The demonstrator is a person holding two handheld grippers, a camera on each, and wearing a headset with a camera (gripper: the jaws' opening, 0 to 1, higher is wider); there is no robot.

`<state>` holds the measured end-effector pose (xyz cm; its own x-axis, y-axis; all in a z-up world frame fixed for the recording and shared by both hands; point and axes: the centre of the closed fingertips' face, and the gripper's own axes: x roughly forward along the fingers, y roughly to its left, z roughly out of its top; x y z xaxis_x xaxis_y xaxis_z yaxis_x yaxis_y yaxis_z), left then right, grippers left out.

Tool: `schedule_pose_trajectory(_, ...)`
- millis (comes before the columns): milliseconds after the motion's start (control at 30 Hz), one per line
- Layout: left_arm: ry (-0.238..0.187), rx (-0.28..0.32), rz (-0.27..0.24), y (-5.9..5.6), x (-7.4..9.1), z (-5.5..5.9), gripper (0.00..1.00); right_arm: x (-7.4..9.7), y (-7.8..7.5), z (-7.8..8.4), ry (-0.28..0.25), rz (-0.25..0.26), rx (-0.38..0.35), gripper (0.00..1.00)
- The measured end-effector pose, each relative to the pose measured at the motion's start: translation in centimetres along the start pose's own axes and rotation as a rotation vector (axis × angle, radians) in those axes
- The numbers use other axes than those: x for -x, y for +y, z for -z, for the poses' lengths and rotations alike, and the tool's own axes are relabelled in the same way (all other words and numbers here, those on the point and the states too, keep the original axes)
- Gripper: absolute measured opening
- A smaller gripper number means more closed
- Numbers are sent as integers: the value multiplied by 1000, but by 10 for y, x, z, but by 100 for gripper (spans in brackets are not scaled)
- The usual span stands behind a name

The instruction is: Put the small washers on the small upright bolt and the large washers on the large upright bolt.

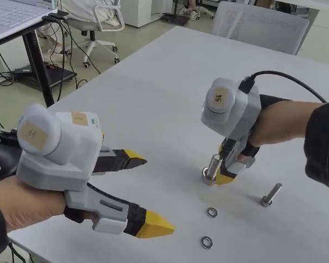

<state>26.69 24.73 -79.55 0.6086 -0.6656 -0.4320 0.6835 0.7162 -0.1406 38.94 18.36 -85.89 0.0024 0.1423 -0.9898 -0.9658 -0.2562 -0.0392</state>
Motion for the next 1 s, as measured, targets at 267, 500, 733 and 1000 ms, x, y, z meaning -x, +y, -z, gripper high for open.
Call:
schedule_pose_trajectory(267, 4, -3, 4, -1, -1, 0, 81, 5, 0, 7, -7, 8, -20, 32)
schedule_pose_trajectory(500, 8, -7, 10, -2, -2, 0, 81, 10, -1, 14, -16, 17, -39, 32)
schedule_pose_trajectory(733, 10, -11, 14, -3, -3, -2, 81, 14, 1, 16, -32, 29, -55, 32)
schedule_pose_trajectory(1000, 12, -16, 19, -4, -4, -3, 81, 20, 10, 17, -68, 33, -73, 31)
